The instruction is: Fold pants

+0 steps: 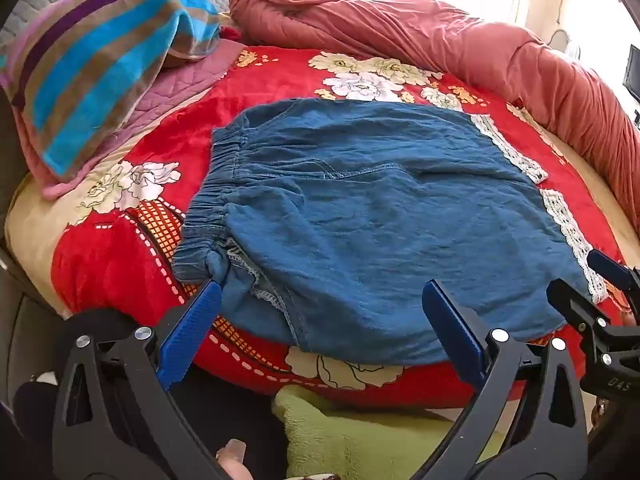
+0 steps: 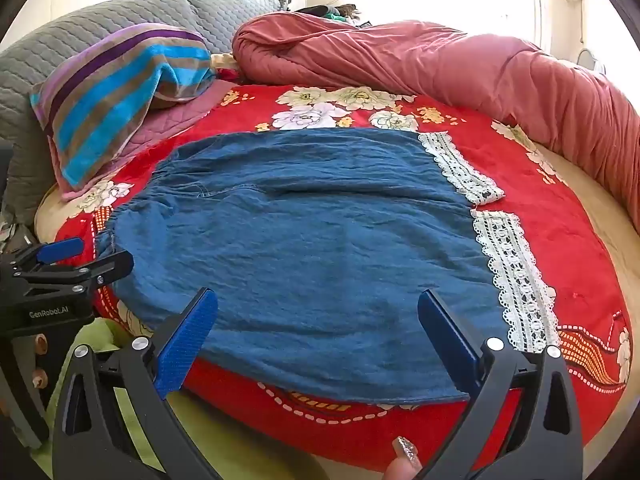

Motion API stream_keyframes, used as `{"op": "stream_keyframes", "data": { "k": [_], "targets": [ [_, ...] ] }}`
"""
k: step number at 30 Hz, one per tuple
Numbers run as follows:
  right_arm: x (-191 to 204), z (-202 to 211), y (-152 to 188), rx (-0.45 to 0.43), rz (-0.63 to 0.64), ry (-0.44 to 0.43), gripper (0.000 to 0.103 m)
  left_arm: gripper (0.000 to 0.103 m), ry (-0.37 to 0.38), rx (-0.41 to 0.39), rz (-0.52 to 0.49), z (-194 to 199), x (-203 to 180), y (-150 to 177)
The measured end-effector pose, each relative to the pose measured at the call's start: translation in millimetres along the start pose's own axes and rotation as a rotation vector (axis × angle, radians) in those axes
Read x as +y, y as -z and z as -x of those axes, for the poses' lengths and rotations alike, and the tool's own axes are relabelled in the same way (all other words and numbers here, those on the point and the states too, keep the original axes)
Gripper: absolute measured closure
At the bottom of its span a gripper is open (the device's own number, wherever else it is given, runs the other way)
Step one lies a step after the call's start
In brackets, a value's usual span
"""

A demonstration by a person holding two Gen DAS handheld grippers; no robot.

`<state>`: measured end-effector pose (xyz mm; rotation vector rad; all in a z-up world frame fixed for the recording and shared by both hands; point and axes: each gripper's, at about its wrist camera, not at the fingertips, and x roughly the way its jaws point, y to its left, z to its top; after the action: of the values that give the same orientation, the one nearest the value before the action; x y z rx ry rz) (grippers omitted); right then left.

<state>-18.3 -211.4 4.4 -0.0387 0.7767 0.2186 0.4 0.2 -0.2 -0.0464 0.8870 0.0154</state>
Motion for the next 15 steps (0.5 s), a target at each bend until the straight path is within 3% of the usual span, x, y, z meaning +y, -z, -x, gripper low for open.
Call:
{"op": "stream_keyframes", "data": {
  "k": [15],
  "targets": [
    [-2,0,3,0.016,-0.013,0.001,0.004,0.008,0.011,-0.025,0.001,9,-4,0]
  ]
}}
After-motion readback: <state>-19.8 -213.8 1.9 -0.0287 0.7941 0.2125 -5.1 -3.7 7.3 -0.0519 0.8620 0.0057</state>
